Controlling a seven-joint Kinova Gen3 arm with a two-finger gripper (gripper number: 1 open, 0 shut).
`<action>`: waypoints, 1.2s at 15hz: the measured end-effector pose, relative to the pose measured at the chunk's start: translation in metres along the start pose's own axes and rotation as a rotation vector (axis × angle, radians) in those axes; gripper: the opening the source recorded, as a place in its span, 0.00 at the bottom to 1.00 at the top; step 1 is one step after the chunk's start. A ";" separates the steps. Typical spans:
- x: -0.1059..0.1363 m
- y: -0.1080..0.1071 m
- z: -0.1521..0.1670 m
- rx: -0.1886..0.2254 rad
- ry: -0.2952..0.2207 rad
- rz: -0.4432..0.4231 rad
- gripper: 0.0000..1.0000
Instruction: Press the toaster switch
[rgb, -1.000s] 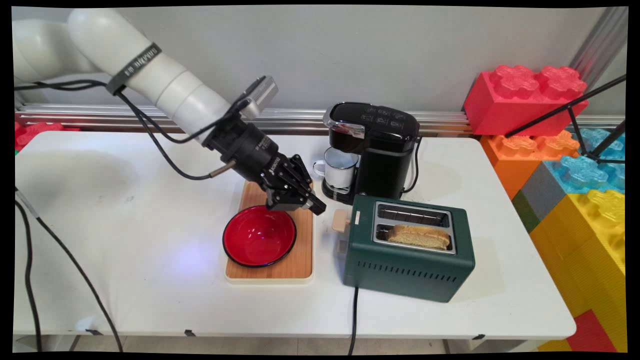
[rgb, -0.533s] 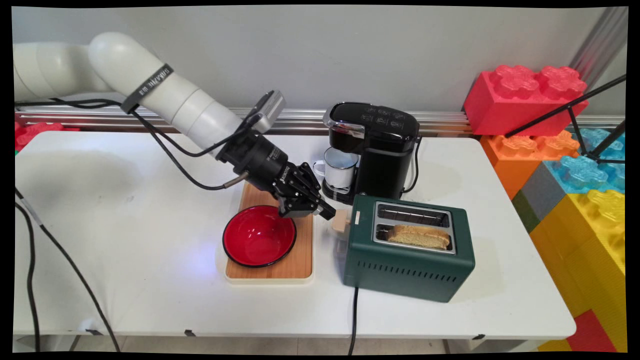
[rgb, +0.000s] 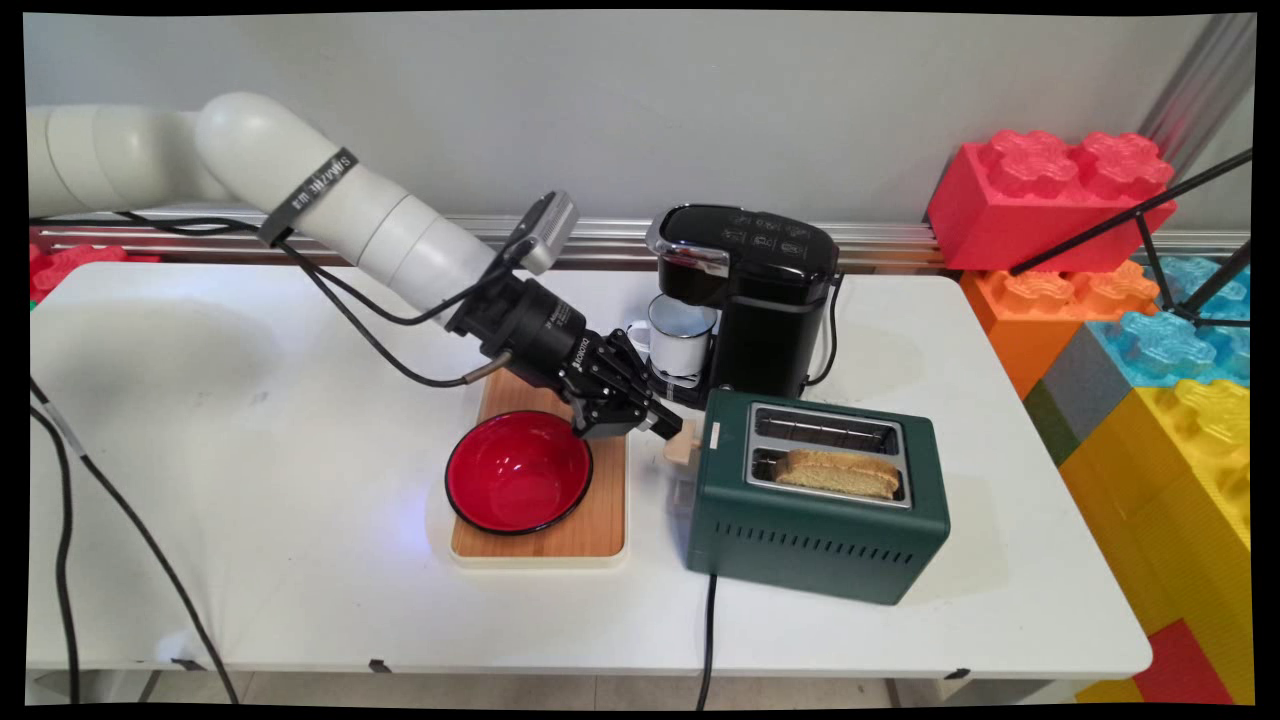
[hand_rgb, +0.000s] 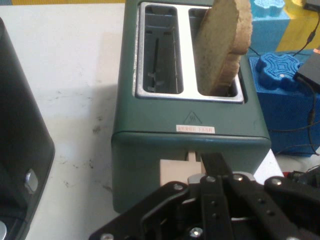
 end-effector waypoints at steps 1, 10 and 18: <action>-0.001 0.000 0.001 0.002 0.002 -0.003 0.00; -0.008 0.000 0.012 0.011 0.007 -0.008 0.00; -0.014 -0.004 0.023 0.024 0.008 -0.004 0.00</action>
